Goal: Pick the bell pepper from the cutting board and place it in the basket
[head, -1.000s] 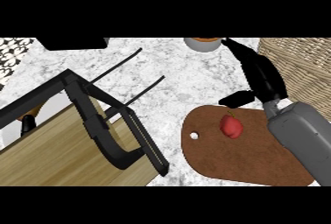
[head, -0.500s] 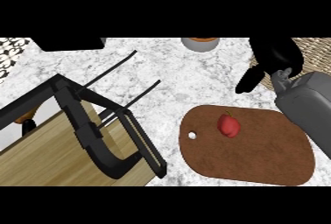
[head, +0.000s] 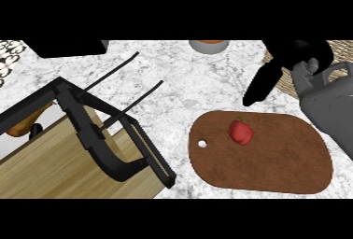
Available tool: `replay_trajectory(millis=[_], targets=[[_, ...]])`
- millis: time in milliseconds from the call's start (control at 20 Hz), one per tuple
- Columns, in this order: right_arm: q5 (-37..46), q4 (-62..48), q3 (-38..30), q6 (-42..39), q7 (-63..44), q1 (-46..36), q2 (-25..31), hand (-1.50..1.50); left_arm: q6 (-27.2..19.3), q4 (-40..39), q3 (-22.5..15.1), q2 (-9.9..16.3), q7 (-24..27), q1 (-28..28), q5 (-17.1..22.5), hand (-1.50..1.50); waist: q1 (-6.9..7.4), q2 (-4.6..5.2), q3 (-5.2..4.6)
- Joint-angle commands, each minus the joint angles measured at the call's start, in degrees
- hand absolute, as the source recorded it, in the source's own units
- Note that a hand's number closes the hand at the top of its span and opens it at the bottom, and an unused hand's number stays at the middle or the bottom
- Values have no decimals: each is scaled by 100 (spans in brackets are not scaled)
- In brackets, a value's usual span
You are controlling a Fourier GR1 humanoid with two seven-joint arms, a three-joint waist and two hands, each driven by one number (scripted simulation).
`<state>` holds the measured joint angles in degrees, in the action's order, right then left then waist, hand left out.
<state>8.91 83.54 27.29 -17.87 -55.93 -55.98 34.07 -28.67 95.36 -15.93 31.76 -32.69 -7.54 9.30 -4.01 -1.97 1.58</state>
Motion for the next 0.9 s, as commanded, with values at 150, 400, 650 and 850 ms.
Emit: replay_trajectory(millis=[150,400,650,850], targets=[[-370,959,-391,-11,-569,69,251,-150,289,299,400,-269,933,668,384,0,-218,-20,-191],[-201,1346,-189,316,-525,726,204,-150,410,389,419,-162,934,771,411,0,-168,46,-180],[306,1639,-123,727,-222,1317,314,-150,425,360,418,-181,1006,790,434,0,-58,111,-171],[636,1905,20,1085,-103,1771,177,-150,423,288,448,-177,1092,849,443,0,-9,127,-177]])
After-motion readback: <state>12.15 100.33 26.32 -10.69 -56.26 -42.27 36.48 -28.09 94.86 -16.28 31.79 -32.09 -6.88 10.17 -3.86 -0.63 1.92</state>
